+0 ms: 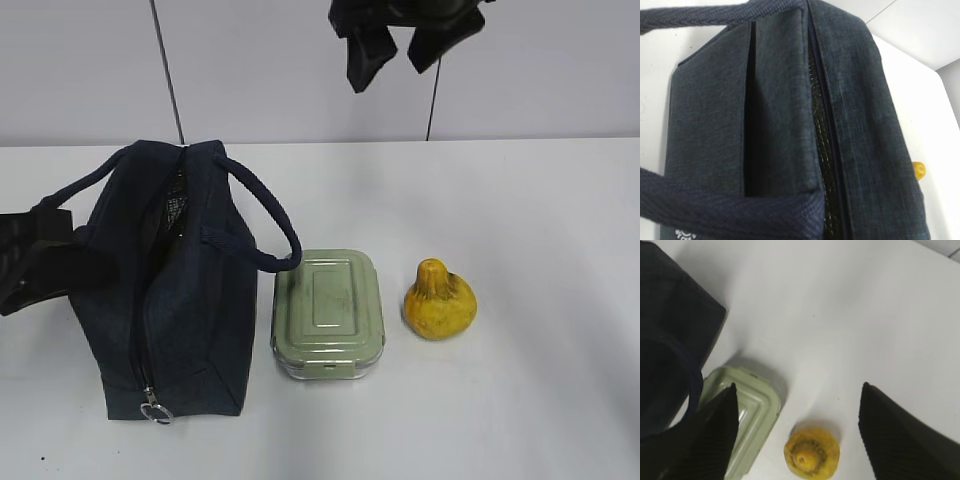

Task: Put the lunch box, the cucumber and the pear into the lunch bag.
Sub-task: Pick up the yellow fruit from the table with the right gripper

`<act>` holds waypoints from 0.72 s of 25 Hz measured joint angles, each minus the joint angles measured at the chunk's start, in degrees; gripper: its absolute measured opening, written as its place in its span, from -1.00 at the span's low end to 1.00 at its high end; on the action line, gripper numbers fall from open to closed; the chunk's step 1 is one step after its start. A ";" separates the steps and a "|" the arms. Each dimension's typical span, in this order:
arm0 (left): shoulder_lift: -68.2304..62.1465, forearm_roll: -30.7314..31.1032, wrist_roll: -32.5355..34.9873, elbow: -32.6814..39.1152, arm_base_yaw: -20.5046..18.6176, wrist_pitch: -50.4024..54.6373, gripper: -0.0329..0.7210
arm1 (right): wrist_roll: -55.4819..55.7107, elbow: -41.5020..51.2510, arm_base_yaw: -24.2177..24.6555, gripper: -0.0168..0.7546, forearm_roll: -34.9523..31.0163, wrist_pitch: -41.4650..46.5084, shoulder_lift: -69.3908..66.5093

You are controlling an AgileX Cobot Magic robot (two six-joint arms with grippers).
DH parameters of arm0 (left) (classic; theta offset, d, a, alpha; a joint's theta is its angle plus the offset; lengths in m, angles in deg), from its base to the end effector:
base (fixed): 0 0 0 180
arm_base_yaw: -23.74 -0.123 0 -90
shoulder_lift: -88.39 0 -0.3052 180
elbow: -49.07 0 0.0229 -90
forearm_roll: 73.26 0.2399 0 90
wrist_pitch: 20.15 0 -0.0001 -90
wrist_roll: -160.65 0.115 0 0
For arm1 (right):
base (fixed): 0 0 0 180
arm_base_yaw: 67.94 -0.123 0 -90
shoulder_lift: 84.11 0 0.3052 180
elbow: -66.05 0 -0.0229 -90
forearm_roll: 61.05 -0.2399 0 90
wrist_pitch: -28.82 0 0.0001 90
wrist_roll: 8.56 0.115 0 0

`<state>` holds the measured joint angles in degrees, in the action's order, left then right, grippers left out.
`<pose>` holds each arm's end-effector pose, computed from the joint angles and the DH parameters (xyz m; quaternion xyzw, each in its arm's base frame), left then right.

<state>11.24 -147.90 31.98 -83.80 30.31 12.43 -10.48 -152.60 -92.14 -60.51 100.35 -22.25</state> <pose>0.2058 -0.0839 0.2362 -0.0035 0.8923 -0.3298 0.3083 0.3938 0.1758 0.3578 -0.2191 0.9431 0.0437 0.2464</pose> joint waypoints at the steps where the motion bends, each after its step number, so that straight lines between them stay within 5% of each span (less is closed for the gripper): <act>1: 0.00 0.00 0.00 0.00 0.00 0.00 -0.96 | 0.40 2.66 0.00 0.54 0.39 0.00 1.44; 9: 0.00 0.00 0.00 0.00 0.00 0.36 -0.96 | 1.93 21.12 0.00 0.54 1.68 -0.11 5.74; 18: 0.00 0.00 0.00 0.00 0.00 0.65 -0.96 | 1.93 24.85 0.00 0.54 1.82 -0.81 -0.13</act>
<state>11.24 -147.90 31.98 -83.80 30.31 13.08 -8.56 -127.75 -92.14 -58.69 99.54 -22.38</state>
